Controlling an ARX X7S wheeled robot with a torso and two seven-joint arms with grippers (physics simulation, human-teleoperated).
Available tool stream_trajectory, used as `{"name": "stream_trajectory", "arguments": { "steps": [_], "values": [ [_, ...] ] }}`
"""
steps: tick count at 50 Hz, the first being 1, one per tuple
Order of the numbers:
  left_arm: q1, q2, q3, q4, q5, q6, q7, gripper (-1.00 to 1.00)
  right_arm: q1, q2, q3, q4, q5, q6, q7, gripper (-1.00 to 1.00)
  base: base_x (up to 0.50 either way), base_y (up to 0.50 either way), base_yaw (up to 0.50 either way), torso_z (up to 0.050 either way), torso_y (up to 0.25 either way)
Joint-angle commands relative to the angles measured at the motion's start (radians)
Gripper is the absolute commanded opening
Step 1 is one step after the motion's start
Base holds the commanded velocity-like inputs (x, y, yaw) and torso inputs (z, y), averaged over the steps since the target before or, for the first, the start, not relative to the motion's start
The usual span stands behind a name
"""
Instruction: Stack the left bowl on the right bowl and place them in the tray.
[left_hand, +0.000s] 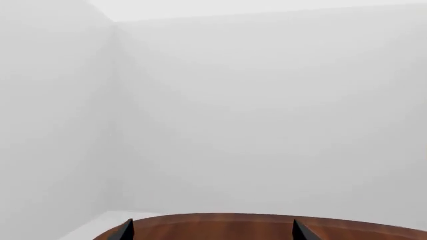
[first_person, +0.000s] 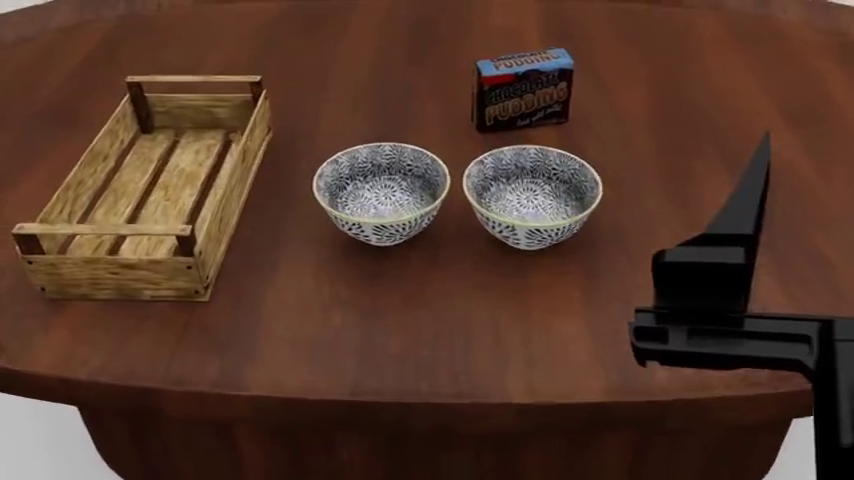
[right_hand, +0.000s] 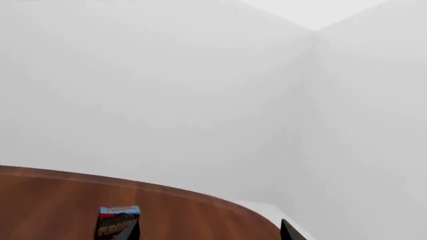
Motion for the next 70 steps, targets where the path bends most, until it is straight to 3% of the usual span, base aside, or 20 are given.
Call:
{"name": "stream_trajectory", "arguments": {
  "steps": [1, 70],
  "values": [
    [-0.037, -0.021, 0.046, -0.010, -0.017, 0.023, -0.027, 1.00, -0.009, 0.037, 0.013, -0.003, 0.048, -0.027, 0.030, 1.00, 0.41, 0.25, 0.00, 0.000, 0.000],
    [-0.081, -0.063, 0.129, -0.018, -0.002, 0.078, -0.030, 1.00, -0.069, 0.083, -0.021, -0.002, 0.018, -0.109, 0.024, 1.00, 0.35, 0.25, 0.00, 0.000, 0.001]
  ]
}}
